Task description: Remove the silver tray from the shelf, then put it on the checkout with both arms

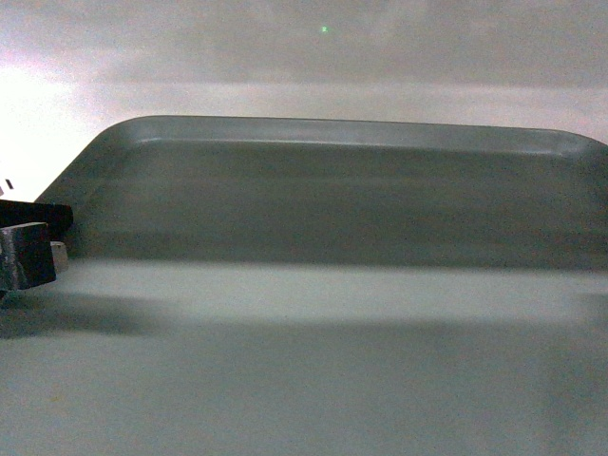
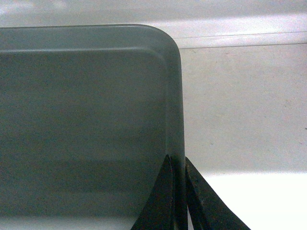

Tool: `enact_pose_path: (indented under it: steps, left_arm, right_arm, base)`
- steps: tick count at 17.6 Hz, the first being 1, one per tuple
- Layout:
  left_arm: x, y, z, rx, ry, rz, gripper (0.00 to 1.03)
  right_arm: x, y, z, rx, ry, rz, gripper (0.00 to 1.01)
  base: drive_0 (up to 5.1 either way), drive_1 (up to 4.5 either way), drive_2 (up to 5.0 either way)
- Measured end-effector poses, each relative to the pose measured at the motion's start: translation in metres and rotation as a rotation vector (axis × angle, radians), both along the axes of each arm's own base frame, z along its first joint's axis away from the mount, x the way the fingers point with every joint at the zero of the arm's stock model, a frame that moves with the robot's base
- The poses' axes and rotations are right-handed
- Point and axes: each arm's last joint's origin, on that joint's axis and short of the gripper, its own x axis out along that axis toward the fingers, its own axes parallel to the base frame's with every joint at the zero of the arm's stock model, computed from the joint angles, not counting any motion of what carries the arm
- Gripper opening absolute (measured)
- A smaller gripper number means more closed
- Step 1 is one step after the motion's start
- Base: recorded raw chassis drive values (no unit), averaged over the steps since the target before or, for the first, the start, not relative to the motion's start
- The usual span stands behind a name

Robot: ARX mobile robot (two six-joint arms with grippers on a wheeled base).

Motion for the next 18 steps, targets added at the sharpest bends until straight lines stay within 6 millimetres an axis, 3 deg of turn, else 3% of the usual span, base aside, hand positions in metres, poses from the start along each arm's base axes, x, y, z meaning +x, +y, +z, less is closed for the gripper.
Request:
enact_pose_path:
  steps: [18]
  left_arm:
    - [0.0, 0.0, 0.0, 0.002, -0.001, -0.001, 0.04]
  right_arm:
    - [0.0, 0.0, 0.0, 0.0, 0.0, 0.0, 0.03]
  base:
    - [0.0, -0.07, 0.1]
